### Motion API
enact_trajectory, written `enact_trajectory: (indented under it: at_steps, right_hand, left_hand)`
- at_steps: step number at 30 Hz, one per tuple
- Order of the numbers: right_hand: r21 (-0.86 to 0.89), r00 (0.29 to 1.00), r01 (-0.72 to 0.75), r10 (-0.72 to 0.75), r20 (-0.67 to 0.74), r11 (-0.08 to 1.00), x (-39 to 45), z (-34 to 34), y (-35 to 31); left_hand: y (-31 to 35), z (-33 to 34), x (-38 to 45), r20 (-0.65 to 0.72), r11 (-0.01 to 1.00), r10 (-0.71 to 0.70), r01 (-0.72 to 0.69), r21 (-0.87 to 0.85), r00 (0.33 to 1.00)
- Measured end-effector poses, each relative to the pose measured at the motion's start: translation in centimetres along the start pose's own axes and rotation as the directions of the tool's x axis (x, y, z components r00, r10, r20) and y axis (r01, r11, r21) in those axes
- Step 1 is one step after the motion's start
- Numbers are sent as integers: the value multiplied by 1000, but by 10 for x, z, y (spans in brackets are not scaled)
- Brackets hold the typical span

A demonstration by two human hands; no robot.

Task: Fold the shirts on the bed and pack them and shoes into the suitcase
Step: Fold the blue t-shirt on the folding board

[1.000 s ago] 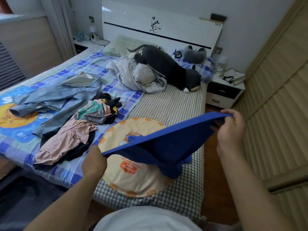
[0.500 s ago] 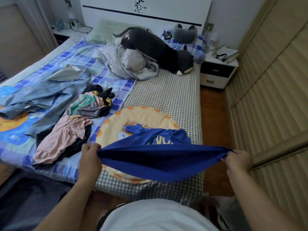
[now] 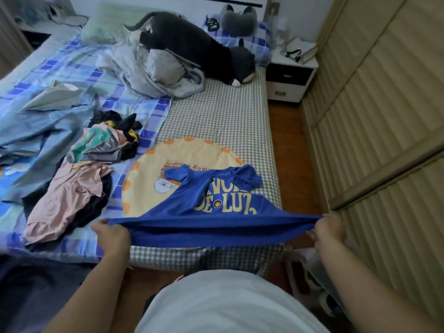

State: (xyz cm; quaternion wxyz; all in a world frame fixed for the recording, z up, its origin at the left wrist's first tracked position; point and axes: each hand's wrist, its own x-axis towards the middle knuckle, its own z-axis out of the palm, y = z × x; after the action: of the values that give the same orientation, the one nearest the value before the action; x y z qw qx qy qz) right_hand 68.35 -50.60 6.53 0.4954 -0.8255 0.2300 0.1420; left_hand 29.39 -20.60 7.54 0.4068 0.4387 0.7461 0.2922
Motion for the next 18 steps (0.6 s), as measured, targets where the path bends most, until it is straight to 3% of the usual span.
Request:
enact_trajectory:
  at_steps: [1,3,4,6,8,10,12,14,16,18]
  right_hand:
    - [43,1000,-21,21,-8,999,3,-1,0]
    - [123,997,-70,73,-18,990,4,-7,-3]
    - [167,994,-105,109,-15,980,4,-11,-4]
    - [240,986,-161,166,0,957,-5,-22,-1]
    - [252,980,-197,194,38,947,-23,-30,7]
    - [196,978,-208,199,66,958,-42,-29,21]
    - [37,965,-215,206,162,976,-73,-28,40]
    - [-154,920,-183,225,321,971,-101,-32,66]
    - [-180,882,-261,310,354,948,-120,-45,98]
    - [-122,922,-316,335,196,941,-133,-56,125]
  left_hand:
    - [0,-2,9,106,990,98,-107,88,990]
    - [-1,-9,26,423,931,196,-303,203,885]
    - [0,-13,32,574,907,171,-355,226,801]
    - [-1,-19,47,730,856,105,-435,279,675]
    - [-4,-25,59,697,805,84,-461,374,712]
    - [-13,-32,74,519,778,132,-413,473,844]
    - [-24,-45,88,292,826,177,-304,474,940]
    - [-29,-60,93,137,907,121,-166,388,983]
    - [-39,-71,100,192,945,75,-132,299,978]
    - [-52,-82,106,412,925,94,-233,301,906]
